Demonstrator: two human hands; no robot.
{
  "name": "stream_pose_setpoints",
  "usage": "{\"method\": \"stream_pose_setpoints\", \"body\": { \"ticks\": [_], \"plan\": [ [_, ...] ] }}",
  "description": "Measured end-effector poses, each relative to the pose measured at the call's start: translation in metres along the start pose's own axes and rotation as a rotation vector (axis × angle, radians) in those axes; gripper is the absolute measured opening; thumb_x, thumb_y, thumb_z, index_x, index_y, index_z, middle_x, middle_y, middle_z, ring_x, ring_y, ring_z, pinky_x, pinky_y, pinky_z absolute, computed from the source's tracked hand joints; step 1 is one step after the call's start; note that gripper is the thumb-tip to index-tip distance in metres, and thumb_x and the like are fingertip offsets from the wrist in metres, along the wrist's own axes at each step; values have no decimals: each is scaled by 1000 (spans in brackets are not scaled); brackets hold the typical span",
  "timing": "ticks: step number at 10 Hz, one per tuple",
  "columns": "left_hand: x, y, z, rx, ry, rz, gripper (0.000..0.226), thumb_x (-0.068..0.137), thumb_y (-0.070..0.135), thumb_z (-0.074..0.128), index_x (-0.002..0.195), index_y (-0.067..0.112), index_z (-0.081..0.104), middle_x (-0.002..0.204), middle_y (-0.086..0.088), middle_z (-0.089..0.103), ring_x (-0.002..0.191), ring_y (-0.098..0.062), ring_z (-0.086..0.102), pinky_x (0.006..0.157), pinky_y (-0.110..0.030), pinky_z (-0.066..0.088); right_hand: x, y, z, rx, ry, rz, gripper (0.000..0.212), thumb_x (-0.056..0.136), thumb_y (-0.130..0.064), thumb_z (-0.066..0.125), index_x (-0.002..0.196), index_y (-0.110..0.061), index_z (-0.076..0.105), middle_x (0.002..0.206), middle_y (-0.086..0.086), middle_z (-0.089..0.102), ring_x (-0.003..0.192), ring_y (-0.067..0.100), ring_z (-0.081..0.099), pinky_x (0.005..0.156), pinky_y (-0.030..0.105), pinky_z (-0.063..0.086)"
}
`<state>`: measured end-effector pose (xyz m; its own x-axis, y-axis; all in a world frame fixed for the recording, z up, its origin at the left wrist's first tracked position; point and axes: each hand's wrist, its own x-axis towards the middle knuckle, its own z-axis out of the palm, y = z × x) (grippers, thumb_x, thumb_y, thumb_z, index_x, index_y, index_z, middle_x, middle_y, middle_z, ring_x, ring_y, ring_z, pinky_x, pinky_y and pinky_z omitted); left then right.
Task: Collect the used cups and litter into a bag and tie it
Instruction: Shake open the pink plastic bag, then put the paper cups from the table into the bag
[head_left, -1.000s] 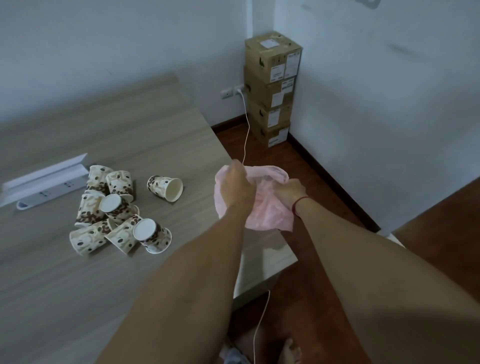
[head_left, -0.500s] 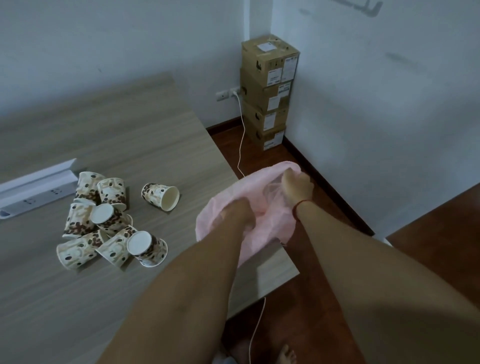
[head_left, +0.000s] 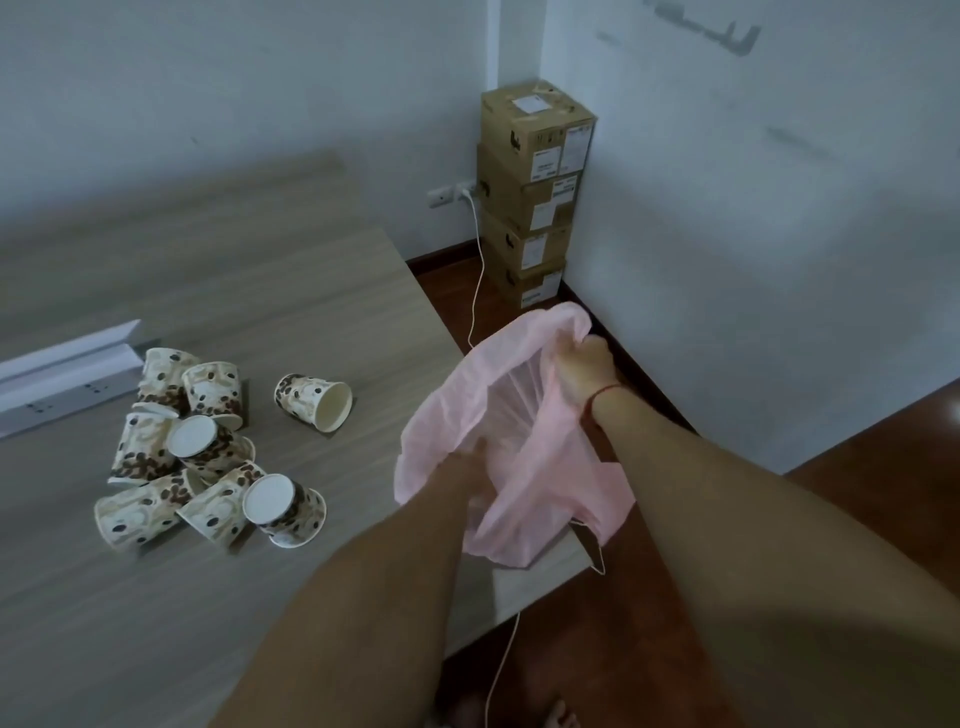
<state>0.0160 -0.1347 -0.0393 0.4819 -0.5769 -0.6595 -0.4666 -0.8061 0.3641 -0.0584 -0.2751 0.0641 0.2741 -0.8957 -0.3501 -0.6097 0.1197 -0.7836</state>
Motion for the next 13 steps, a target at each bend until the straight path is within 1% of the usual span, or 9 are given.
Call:
{"method": "stream_pose_setpoints", "body": {
  "ticks": [2,4,5,6,7,8,9,10,13],
  "plan": [
    [6,6,-58,-209,457,82,55,89,33,57,140,19,44,133,-8,59,123,-29,56,105,-40,44,-19,37,13,-513,-383,37,38,95,-31,51,119,-2,59,82,5,50,80,20,50,57,23,36],
    [-28,-29,-53,-41,417,-66,64,91,34,56,149,20,31,151,-5,40,136,-27,42,108,-41,38,-36,6,16,-208,-353,92,67,82,-57,45,126,-7,55,121,13,63,104,30,63,76,36,49],
    [-51,-38,-69,-113,518,-126,42,89,31,57,128,15,55,132,-8,57,119,-29,57,97,-40,47,-52,-18,27,-147,-425,47,87,71,-72,34,131,-14,53,122,7,62,109,26,60,90,37,48],
    [-74,-53,-86,-191,756,-156,29,87,26,53,106,7,63,112,-13,64,101,-35,64,85,-40,52,-63,-29,51,-114,-487,-34,95,61,-77,26,129,-17,55,87,-4,54,77,14,52,69,29,41],
    [-95,-86,-95,-181,868,-242,31,84,18,54,112,8,56,116,-15,62,106,-35,60,86,-41,48,-67,-25,84,-36,-499,-37,86,62,-75,21,120,-24,58,100,0,59,92,18,58,88,39,48],
    [-108,-131,-88,-25,726,-416,65,83,11,60,143,17,34,146,-11,39,138,-32,36,105,-45,38,-97,-31,99,-17,-510,-15,86,73,-71,12,132,-21,51,129,5,56,121,29,53,107,50,38],
    [-106,-168,-71,-81,505,-384,67,82,15,62,144,22,38,155,-8,28,142,-32,30,109,-47,38,-119,-38,106,-41,-450,-15,69,92,-51,14,136,-11,47,136,15,53,124,34,51,107,46,37],
    [-105,-177,-55,-188,489,-328,58,80,26,66,134,18,47,144,-11,39,132,-36,42,104,-47,42,-119,-34,116,-55,-406,-43,57,96,-37,19,133,-6,50,136,19,52,124,35,50,106,44,39],
    [-110,-162,-51,-314,832,-355,64,78,37,69,130,11,43,124,-15,51,115,-35,54,89,-45,48,-110,-19,119,-93,-429,68,45,91,-25,42,129,-3,52,124,15,61,97,28,59,68,30,40]
  ]
}}
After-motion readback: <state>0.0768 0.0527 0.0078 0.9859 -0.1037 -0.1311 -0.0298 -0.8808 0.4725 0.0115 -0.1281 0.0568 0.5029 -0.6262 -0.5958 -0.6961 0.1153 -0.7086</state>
